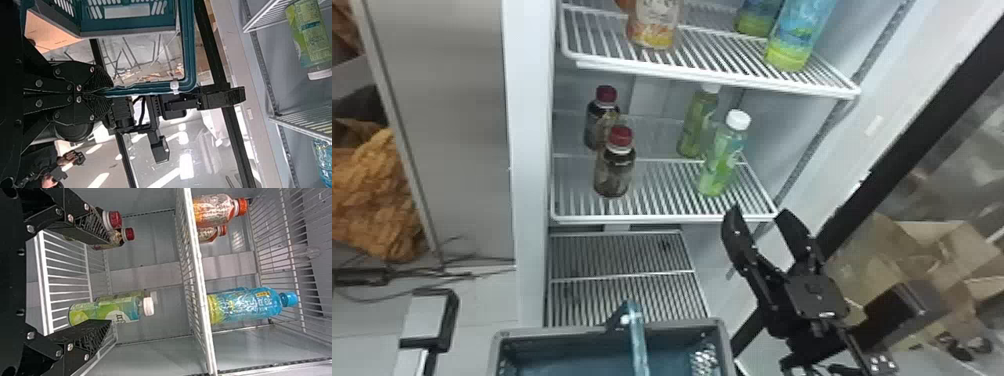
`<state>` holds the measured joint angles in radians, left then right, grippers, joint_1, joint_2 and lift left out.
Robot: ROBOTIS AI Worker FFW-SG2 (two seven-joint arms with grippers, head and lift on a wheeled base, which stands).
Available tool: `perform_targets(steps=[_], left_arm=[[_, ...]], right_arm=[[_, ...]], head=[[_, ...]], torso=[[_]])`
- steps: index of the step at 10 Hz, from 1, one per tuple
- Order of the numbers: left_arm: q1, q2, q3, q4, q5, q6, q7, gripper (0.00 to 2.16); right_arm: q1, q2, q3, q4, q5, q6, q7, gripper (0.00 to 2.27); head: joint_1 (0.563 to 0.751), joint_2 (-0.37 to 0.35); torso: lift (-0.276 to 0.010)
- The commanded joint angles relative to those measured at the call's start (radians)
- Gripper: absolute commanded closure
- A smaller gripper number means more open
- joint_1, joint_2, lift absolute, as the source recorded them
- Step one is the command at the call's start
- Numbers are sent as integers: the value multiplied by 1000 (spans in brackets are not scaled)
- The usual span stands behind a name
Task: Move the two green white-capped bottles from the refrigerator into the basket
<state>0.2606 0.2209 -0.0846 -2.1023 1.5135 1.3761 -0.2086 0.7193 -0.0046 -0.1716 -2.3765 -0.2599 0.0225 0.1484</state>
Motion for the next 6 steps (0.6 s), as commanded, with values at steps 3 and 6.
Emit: perform_targets(steps=[3,6], left_arm=[[-3,2,-1,0,2,-2,0,1134],[0,2,-1,0,4,-4,-2,1134]], right_arm=[[-49,0,-26,63,5,-23,-1,360],[-98,0,-34,127,15,-50,0,361]], head=[[695,-350],[695,-350]], torso=[[-263],[-263]])
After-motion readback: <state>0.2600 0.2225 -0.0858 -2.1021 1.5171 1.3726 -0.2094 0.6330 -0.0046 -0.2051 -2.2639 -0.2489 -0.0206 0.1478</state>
